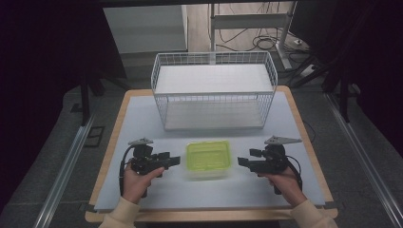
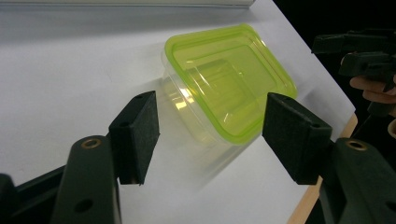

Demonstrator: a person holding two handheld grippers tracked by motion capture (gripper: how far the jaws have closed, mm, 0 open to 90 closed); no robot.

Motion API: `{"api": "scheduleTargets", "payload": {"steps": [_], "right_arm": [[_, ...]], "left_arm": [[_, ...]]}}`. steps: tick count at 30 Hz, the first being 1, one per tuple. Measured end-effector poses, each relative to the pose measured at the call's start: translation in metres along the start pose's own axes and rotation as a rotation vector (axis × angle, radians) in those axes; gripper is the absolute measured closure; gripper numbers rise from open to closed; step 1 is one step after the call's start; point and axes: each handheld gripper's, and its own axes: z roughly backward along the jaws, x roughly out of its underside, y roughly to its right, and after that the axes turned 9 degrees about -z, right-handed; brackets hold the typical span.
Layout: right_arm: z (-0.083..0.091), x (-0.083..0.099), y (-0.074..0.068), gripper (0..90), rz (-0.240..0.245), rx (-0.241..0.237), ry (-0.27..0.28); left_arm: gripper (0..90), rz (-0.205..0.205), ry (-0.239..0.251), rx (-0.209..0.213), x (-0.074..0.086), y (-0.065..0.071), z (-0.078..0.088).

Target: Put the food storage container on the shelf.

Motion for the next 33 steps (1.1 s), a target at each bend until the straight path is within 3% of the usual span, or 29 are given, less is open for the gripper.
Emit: {"api": "scheduleTargets", "payload": {"steps": [13, 20, 25, 33], "right_arm": [[-0.025, -0.016, 0.004, 29.2, -0.062, 0.012, -0.043], [-0.040, -0.028, 0.002, 32.2, -0.104, 0.004, -0.058], [-0.045, -0.026, 0.006, 33.4, -0.119, 0.011, -0.081], [-0.051, -0.019, 0.014, 36.2, -0.179, -0.008, -0.115]], "left_arm": [[36.1, 0.046, -0.033, -0.006, -0.011, -0.006, -0.020], [36.7, 0.098, -0.027, 0.009, -0.017, -0.009, -0.031], [36.9, 0.098, -0.054, 0.027, -0.016, -0.009, -0.040], [38.8, 0.122, -0.060, 0.042, -0.012, -0.013, -0.042]]}}
